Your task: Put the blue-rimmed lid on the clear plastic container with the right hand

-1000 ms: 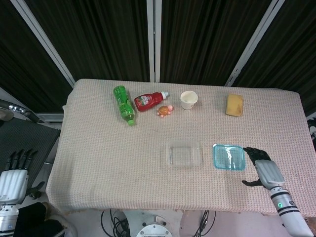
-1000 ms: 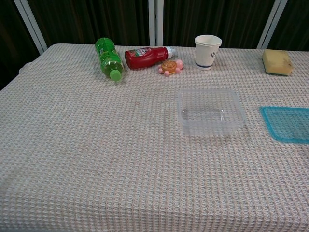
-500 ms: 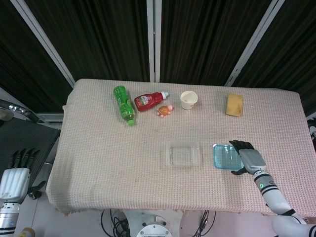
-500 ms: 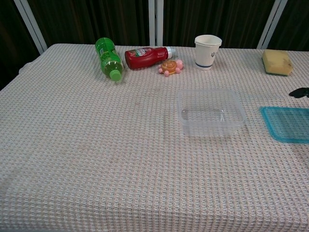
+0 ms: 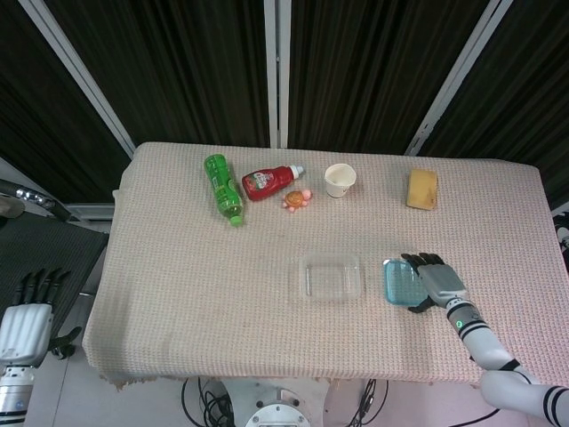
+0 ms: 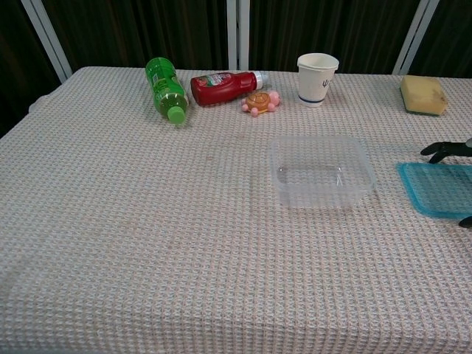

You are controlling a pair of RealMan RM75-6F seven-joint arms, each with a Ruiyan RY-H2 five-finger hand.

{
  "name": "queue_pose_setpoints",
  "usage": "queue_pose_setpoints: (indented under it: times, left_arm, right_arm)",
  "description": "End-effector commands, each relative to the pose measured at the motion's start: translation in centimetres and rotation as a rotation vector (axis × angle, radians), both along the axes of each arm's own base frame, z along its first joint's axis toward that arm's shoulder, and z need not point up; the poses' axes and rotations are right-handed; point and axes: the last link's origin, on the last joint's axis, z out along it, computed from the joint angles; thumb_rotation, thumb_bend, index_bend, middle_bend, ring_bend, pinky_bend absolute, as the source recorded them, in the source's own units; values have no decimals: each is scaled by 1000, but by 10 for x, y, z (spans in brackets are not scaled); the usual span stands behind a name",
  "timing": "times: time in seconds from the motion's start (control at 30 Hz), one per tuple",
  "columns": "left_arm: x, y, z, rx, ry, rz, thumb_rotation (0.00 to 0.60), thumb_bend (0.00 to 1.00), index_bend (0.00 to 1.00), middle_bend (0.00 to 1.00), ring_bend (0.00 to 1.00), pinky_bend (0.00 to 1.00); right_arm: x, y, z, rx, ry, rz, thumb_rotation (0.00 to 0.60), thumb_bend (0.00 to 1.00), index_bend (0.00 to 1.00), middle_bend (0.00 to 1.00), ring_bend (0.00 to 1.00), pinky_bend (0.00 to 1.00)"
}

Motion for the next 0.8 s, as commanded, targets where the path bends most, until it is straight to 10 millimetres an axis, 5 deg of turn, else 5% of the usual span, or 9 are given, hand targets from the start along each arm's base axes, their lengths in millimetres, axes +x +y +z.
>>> queue_pose_setpoints:
  times: [0.03, 0.47, 0.67, 0.8]
  left_arm:
    - [0, 0, 0, 1, -2, 1, 600, 0, 117, 77, 0, 0]
    - [-1, 0, -3, -7, -1, 6, 600, 0, 118, 77, 0, 0]
    - [0, -1, -2, -5, 1, 8, 600, 0, 117, 77, 0, 0]
    - [1, -1, 0, 1, -1, -1, 600, 0, 117, 77, 0, 0]
  right_arm:
    - [0, -1, 0, -3, 1, 4, 600, 0, 0, 152, 0, 0]
    - [3, 4, 7, -107, -9, 77, 600, 86, 74, 403, 49, 0]
    - [36, 3, 25, -122, -38, 196, 600, 86, 76, 409, 49, 0]
    - [83, -9, 27, -65, -68, 306, 600, 86, 77, 412, 49, 0]
